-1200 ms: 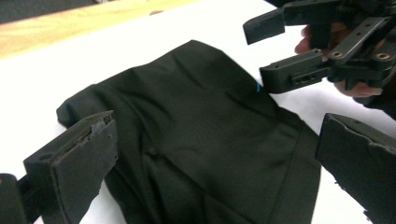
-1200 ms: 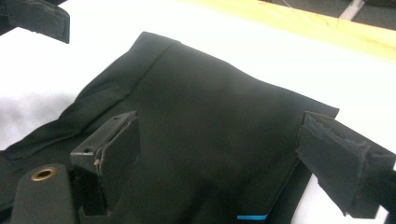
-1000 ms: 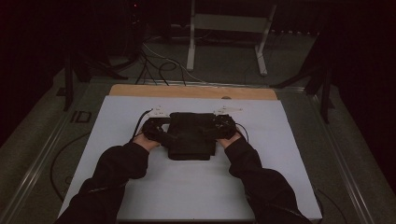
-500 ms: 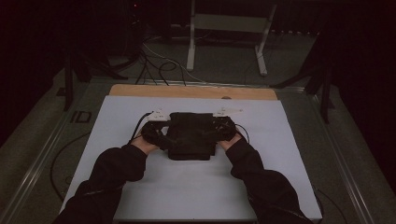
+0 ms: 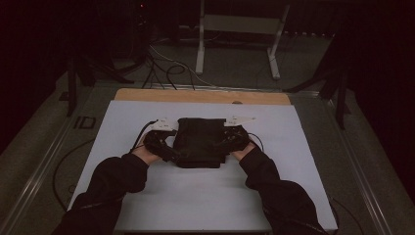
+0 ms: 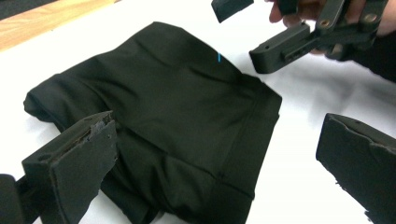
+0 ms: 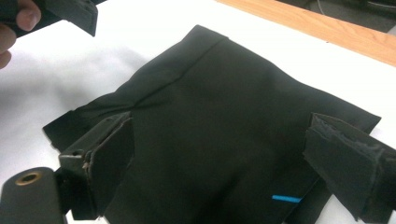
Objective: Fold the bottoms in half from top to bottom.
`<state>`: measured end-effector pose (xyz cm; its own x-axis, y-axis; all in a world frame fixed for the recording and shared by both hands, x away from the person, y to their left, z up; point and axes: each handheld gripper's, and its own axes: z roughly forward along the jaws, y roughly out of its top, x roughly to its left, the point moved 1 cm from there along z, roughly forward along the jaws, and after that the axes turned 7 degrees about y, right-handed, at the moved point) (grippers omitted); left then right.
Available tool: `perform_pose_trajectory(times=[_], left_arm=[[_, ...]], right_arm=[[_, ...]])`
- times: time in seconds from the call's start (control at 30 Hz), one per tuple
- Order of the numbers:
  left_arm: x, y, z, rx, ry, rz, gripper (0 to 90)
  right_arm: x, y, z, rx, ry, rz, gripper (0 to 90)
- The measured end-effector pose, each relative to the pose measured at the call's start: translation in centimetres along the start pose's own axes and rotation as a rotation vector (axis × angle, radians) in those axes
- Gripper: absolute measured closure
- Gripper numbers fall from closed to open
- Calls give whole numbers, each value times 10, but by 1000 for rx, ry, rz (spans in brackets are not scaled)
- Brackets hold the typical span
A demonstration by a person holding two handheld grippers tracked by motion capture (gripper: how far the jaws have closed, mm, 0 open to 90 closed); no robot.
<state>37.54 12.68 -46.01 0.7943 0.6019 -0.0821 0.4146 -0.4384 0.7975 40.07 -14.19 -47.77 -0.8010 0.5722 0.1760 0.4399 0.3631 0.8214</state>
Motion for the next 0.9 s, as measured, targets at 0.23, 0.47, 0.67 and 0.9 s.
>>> perform_pose_trajectory(times=[0.23, 0.47, 0.67, 0.9], left_arm=[[-4, -5, -9, -9, 6, 11, 1], [-6, -18, -18, -2, 19, 16, 1], [-9, -29, -22, 3, 17, 13, 1], [-15, -44, -27, 6, 18, 3, 1]], right_arm=[[3, -7, -8, -5, 6, -11, 90], [5, -19, -15, 6, 11, -14, 90], [8, -29, -17, 18, 19, -17, 90], [15, -38, -23, 32, 31, -34, 90]])
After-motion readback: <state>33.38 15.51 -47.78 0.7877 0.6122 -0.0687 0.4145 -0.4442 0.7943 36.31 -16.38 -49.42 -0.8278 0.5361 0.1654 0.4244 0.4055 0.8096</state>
